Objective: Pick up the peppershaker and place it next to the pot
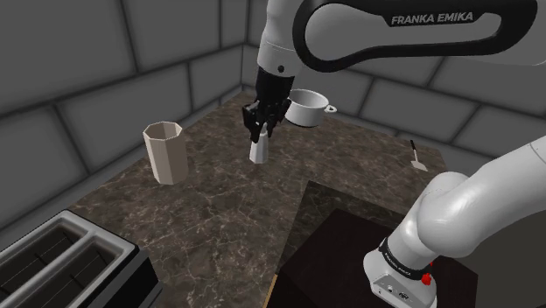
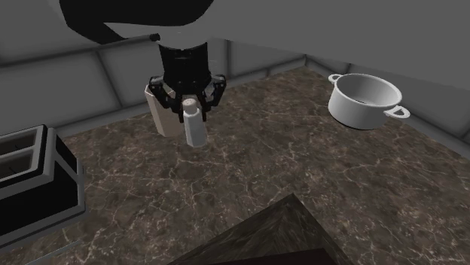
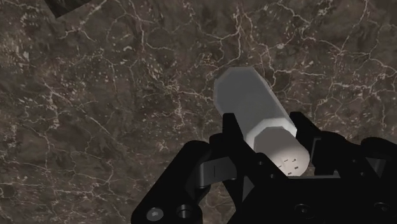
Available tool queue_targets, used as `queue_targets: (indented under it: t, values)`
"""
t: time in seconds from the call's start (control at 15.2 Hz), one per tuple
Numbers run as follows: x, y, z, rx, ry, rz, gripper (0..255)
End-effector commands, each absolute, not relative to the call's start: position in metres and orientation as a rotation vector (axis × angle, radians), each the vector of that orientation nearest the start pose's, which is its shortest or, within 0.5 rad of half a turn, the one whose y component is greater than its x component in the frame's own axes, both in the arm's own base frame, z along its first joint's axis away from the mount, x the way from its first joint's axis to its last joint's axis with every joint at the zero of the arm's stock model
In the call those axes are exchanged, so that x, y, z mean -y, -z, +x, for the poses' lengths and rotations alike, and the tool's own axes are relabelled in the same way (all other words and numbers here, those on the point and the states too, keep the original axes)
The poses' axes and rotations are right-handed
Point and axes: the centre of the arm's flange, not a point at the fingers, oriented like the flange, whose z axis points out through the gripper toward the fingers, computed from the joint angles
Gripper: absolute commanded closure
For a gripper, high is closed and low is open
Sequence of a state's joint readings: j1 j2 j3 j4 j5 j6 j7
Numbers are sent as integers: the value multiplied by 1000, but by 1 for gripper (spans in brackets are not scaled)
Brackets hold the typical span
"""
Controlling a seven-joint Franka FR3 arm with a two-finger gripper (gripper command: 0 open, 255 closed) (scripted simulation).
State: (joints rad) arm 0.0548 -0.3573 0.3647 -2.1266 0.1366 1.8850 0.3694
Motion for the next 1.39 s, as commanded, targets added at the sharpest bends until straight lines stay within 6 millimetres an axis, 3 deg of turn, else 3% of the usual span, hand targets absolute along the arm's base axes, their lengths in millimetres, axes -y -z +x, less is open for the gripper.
queue_targets:
  t: [0.0,1.32]
  values:
    - [-196,-556,417,-2,133,-3097,255]
    - [62,-556,473,-2,133,-3097,255]
